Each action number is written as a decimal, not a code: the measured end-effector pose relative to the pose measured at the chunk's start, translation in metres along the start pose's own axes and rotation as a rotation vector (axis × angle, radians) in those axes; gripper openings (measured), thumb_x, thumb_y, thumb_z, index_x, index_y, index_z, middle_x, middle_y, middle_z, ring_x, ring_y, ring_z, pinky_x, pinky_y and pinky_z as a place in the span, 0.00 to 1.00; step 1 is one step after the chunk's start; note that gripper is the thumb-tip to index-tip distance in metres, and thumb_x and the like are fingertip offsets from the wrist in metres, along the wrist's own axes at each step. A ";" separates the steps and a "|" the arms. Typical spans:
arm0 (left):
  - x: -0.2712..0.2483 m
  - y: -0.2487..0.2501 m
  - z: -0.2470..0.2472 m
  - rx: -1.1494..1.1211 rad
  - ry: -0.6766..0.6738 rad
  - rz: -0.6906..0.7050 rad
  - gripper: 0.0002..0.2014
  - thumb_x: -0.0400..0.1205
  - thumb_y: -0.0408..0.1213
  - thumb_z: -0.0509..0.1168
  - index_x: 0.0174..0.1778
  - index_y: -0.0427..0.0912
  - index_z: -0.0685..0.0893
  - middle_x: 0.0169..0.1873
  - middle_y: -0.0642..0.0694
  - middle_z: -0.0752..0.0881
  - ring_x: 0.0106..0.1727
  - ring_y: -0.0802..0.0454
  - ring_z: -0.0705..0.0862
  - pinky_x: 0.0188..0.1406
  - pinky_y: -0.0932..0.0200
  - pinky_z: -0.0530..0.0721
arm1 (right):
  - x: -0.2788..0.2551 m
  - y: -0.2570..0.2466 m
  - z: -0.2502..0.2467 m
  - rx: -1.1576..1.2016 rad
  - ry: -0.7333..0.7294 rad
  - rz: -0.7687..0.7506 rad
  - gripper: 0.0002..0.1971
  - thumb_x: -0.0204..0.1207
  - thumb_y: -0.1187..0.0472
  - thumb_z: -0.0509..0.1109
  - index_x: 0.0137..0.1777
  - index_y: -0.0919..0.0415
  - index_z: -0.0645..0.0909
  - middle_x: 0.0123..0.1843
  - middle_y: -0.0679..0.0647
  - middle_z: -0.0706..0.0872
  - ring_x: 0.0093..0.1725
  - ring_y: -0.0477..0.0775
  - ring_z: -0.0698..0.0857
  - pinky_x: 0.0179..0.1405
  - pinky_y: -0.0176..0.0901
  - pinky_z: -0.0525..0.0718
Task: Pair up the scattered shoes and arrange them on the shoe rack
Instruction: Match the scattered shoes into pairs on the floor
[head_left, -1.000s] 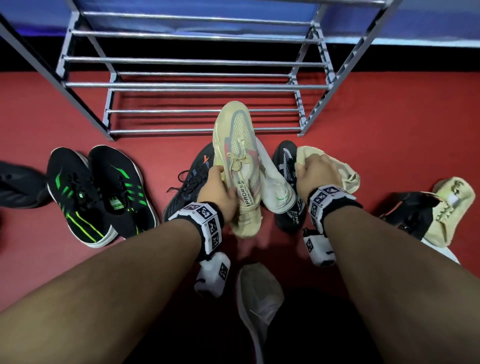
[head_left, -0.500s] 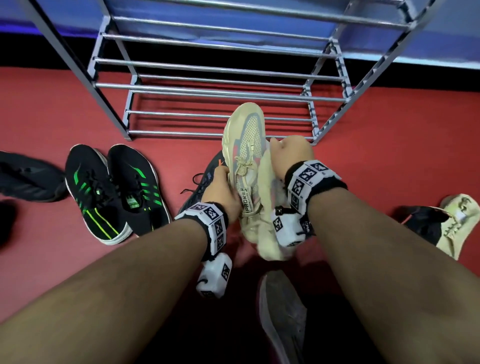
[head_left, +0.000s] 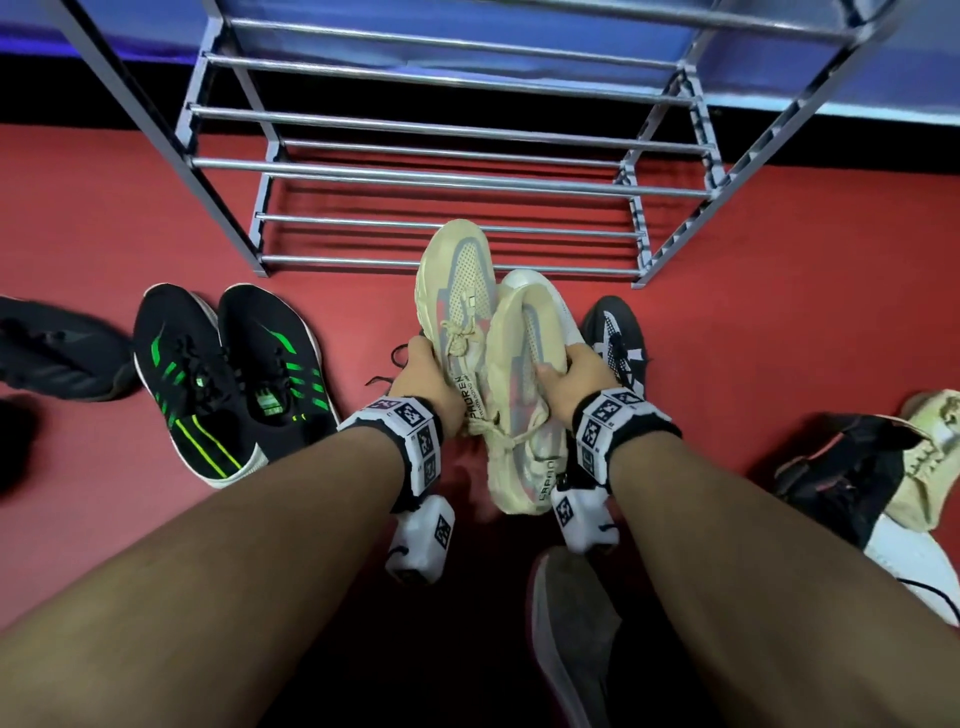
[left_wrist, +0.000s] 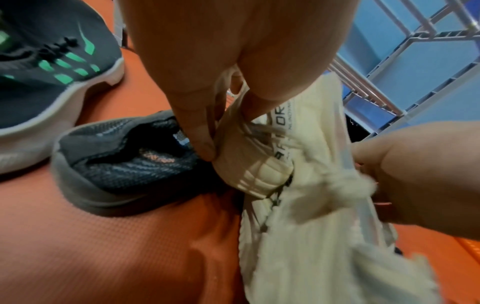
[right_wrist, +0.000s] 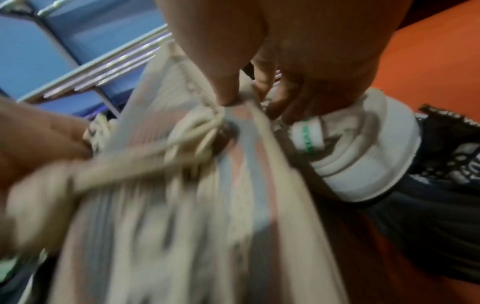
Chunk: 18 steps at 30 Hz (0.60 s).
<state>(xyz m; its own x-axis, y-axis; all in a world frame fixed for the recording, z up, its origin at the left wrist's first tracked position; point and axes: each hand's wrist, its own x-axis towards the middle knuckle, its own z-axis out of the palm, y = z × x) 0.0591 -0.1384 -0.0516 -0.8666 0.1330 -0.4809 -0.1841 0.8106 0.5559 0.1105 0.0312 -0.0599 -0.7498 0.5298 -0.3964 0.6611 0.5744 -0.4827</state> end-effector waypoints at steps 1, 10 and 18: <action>-0.003 0.001 -0.002 0.004 0.012 0.011 0.17 0.80 0.29 0.63 0.54 0.47 0.61 0.46 0.41 0.77 0.44 0.45 0.75 0.44 0.56 0.73 | 0.000 -0.002 -0.004 0.013 -0.005 0.008 0.15 0.81 0.50 0.65 0.59 0.61 0.74 0.45 0.52 0.83 0.38 0.53 0.81 0.32 0.42 0.73; -0.024 0.043 -0.007 -0.139 0.059 0.172 0.10 0.81 0.35 0.57 0.57 0.46 0.68 0.40 0.45 0.82 0.36 0.46 0.80 0.38 0.52 0.75 | -0.010 -0.005 -0.062 0.313 0.272 0.011 0.09 0.86 0.54 0.56 0.58 0.59 0.73 0.44 0.53 0.82 0.42 0.57 0.80 0.39 0.43 0.71; -0.058 0.080 0.048 -0.103 -0.081 0.286 0.16 0.84 0.35 0.55 0.68 0.47 0.68 0.40 0.42 0.84 0.38 0.41 0.83 0.41 0.50 0.81 | -0.014 0.078 -0.121 0.330 0.531 0.281 0.15 0.87 0.55 0.57 0.62 0.66 0.76 0.47 0.55 0.78 0.45 0.56 0.75 0.42 0.43 0.67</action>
<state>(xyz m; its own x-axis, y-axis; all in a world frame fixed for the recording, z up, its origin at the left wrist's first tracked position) 0.1169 -0.0541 -0.0117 -0.8512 0.3956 -0.3450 0.0126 0.6725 0.7400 0.1765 0.1438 0.0021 -0.3797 0.9136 -0.1452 0.7221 0.1947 -0.6638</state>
